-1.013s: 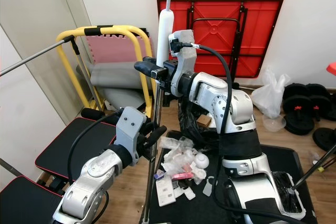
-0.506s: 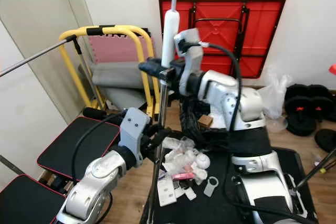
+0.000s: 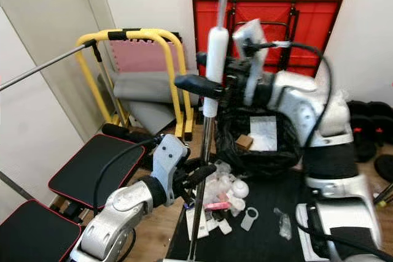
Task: Sweep floor
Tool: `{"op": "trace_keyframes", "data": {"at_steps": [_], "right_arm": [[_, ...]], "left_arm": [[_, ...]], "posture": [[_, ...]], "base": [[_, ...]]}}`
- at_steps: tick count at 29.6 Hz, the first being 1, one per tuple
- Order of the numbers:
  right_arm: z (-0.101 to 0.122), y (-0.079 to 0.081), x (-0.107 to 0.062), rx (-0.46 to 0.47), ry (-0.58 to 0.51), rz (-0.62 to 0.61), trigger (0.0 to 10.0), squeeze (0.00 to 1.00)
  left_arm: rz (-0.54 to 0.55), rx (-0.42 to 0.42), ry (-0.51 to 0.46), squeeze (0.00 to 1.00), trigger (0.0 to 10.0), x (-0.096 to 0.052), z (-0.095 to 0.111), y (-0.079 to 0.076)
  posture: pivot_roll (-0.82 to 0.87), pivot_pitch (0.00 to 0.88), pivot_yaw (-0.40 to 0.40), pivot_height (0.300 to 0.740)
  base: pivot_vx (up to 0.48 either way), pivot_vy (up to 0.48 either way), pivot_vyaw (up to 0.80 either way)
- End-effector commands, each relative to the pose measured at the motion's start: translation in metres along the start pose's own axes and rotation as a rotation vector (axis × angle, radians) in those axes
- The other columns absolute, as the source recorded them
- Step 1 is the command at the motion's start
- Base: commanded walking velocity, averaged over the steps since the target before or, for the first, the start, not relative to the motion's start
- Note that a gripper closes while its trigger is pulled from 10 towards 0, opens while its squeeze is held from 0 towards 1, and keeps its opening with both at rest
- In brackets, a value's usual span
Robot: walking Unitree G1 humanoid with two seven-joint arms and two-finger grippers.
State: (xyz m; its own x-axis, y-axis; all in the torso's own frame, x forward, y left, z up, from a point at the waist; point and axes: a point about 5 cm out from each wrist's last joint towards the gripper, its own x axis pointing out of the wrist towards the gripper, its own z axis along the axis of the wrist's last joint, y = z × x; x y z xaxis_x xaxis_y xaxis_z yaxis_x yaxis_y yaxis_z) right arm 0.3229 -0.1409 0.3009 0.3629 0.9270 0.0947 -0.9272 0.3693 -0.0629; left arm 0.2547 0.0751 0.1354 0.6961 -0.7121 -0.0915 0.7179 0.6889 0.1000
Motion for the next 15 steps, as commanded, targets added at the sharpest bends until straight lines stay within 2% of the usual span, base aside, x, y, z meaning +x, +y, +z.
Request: {"op": "trace_keyframes", "data": {"at_steps": [1,8,9,11,12,15], "right_arm": [[-0.0019,0.0084,0.0016,0.008,0.021,0.072,10.0,0.0],[-0.0049,0.016,0.0025,0.017,0.045,0.14,10.0,0.0],[-0.0048,0.0161,0.004,0.021,0.043,0.149,4.2,0.0],[-0.0048,0.0161,0.004,0.021,0.043,0.149,4.2,0.0],[-0.0044,0.0149,0.0061,0.03,0.036,0.145,0.0,0.0],[-0.0045,0.0141,0.0079,0.038,0.031,0.144,0.0,0.0]], "left_arm": [[-0.014,0.001,-0.023,0.0,0.0,-0.0004,0.0037,-0.0005],[-0.023,0.003,-0.022,0.0,0.0,-0.0001,0.0036,-0.001],[-0.025,0.003,-0.022,0.0,0.0,0.0001,0.0034,-0.0011],[-0.025,0.003,-0.022,0.0,0.0,0.0001,0.0034,-0.0011],[-0.027,0.004,-0.021,0.0,0.0,0.0003,0.0034,-0.0012],[-0.028,0.005,-0.021,0.0,0.0,0.0005,0.0033,-0.0014]], "posture": [[-0.03,0.0,-0.024,0.74],[-0.03,0.0,-0.024,0.74],[-0.03,0.0,-0.023,0.74],[-0.03,0.0,-0.023,0.74],[-0.03,0.0,-0.024,0.74],[-0.03,0.0,-0.026,0.74]], "base": [[0.0,0.0,0.0],[0.0,0.0,0.0],[0.0,0.0,0.0],[0.0,0.0,0.0],[0.0,0.0,0.0],[0.0,0.0,0.0]]}}
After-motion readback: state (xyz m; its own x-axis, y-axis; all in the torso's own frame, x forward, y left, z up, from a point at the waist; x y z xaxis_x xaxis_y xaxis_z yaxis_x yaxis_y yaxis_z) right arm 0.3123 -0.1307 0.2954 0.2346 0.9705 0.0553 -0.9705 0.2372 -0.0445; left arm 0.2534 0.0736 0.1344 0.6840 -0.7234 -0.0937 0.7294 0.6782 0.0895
